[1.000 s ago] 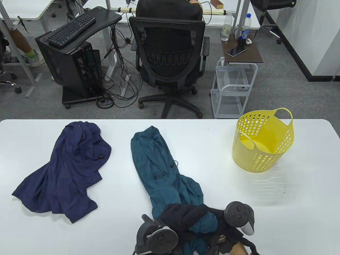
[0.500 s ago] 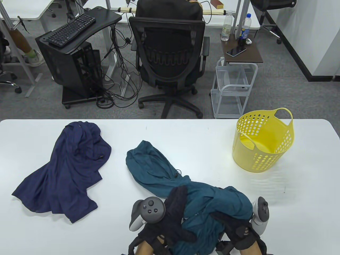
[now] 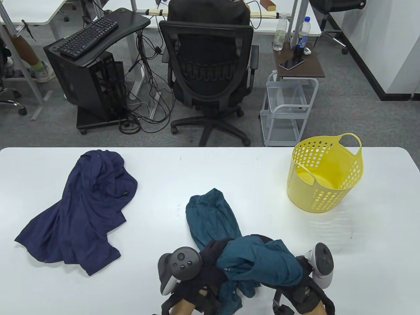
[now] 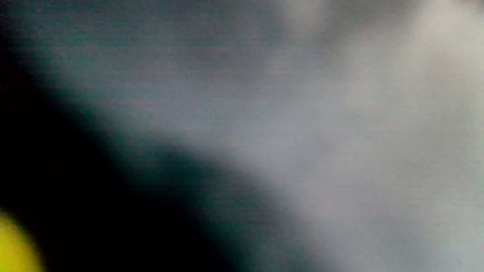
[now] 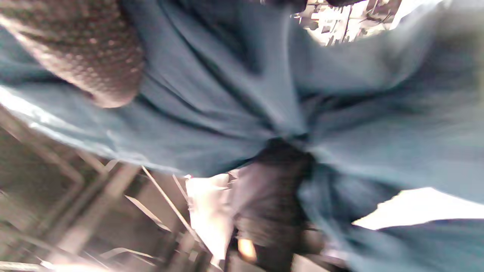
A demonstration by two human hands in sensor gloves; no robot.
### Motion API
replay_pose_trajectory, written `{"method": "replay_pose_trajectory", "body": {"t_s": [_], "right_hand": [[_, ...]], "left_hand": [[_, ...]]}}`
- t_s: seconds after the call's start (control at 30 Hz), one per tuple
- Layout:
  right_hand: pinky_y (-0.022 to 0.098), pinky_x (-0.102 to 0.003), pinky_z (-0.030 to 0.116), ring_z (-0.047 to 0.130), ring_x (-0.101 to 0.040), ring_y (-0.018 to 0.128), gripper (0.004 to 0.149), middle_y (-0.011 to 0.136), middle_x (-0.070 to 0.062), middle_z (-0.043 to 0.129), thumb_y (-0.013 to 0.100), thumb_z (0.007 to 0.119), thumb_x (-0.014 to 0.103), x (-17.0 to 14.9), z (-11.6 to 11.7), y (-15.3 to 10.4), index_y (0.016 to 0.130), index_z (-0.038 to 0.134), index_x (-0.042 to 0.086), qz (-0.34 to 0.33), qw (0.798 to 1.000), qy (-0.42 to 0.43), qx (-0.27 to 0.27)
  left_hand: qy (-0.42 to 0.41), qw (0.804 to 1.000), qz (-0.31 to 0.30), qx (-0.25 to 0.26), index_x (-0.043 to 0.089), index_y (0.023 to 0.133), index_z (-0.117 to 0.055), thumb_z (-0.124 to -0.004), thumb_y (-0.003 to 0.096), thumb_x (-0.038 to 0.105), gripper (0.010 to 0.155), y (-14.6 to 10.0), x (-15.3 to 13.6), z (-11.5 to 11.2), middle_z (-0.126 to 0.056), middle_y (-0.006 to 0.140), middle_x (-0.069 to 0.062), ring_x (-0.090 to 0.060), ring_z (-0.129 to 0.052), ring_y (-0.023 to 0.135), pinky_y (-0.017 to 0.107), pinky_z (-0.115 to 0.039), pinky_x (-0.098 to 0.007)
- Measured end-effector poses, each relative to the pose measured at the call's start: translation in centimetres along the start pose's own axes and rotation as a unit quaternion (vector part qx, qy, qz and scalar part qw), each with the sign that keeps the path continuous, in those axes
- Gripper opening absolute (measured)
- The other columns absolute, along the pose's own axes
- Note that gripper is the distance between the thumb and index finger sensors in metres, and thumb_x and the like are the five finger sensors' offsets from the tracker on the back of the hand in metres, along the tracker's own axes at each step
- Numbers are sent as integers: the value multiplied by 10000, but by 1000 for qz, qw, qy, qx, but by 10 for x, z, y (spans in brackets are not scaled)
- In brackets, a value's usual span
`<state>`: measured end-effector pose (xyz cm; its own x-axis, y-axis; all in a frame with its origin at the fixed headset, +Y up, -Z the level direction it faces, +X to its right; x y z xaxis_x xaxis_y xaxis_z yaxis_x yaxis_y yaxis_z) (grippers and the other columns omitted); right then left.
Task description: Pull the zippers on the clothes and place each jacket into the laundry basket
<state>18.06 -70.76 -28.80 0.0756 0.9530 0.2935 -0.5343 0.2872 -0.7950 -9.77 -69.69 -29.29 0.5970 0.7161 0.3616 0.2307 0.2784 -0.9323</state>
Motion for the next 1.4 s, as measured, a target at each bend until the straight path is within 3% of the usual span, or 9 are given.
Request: {"method": "replay_pose_trajectory", "body": {"t_s": [0.13, 0.27, 0.43, 0.57, 0.67, 0.77, 0.9, 1.23, 1.4], "right_hand": [[730, -683, 411, 362, -453, 1077, 580, 1227, 12, 453, 532, 754, 216, -13, -25, -9, 1067, 618, 396, 37, 998, 27, -45], [712, -670, 488, 491, -455, 1055, 527, 1196, -23, 558, 560, 734, 358, -23, -29, -12, 1076, 626, 337, 55, 993, 49, -96], [732, -705, 328, 195, -479, 1087, 1061, 1242, -56, 156, 410, 904, 649, -30, 14, 5, 1130, 189, 339, 109, 991, -66, 48], [718, -732, 216, 5, -463, 1070, 1249, 1190, -53, -72, 323, 930, 714, -43, 33, 8, 1070, -5, 360, 147, 971, -143, 123], [707, -752, 219, 59, -464, 1092, 1256, 1234, -97, 99, 306, 993, 677, -44, 39, 9, 1088, 59, 371, 141, 962, -210, 104], [717, -733, 413, 421, -477, 1117, 1214, 1198, -100, 431, 298, 1049, 607, -43, 40, 12, 1097, 177, 330, 107, 976, -179, 58], [633, -513, 782, 1013, -248, 746, 1058, 944, 16, 860, 277, 1100, 545, -34, 39, 14, 1072, 459, 267, 62, 983, -168, -29], [550, -445, 839, 1064, -188, 578, 815, 825, 76, 952, 319, 1087, 543, -23, 14, 5, 988, 650, 381, 67, 978, -188, -63], [566, -453, 826, 1050, -194, 594, 788, 836, 75, 938, 338, 1074, 539, -23, -19, -8, 985, 646, 404, 46, 988, -95, -115]], "left_hand": [[81, 992, -44, 85, 585, 828, -764, -941, 375, 415, 516, -12, 0, 33, -794, 940, 137, -227, -1058, 636, 415, -934, -437], [148, 980, -102, 83, 615, 786, -799, -919, 403, 351, 480, -19, 23, 33, -738, 999, 162, -245, -965, 774, 505, -866, -479], [269, 946, -173, 47, 638, 764, -797, -917, 394, 362, 476, -28, 64, -8, -733, 1006, 205, -198, -938, 824, 549, -849, -461], [205, 957, -201, 39, 559, 775, -828, -977, 349, 352, 496, -31, 72, -25, -808, 963, 171, -209, -1000, 766, 508, -910, -430], [138, 973, -178, 37, 496, 808, -828, -1036, 311, 359, 556, -29, 65, -25, -825, 962, 159, -178, -1035, 748, 513, -951, -374], [95, 981, -158, 54, 464, 874, -764, -1064, 280, 413, 668, -26, 57, -22, -819, 963, 148, -125, -1062, 704, 481, -982, -284], [27, 990, -126, 57, 456, 912, -711, -1058, 274, 440, 726, -23, 50, -13, -771, 997, 140, -91, -1021, 715, 514, -947, -239], [-37, 995, -79, -54, 407, 1001, -581, -925, 331, 541, 765, -7, 29, -21, -683, 1066, 65, -247, -808, 928, 646, -748, -446], [-95, 989, -59, -96, 419, 1041, -500, -866, 334, 629, 824, -4, 9, -13, -613, 1119, 60, -299, -712, 998, 686, -651, -525]]}}
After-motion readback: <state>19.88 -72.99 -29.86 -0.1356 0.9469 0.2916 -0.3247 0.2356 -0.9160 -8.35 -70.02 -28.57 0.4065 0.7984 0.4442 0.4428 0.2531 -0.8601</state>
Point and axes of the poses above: the tracker on the back of each hand, its own x axis roughly to the thumb side, its own y axis roughly from the wrist to the fingertips, z = x × y, the point moved 2 cm from there along y, roughly from the wrist to the fingertips
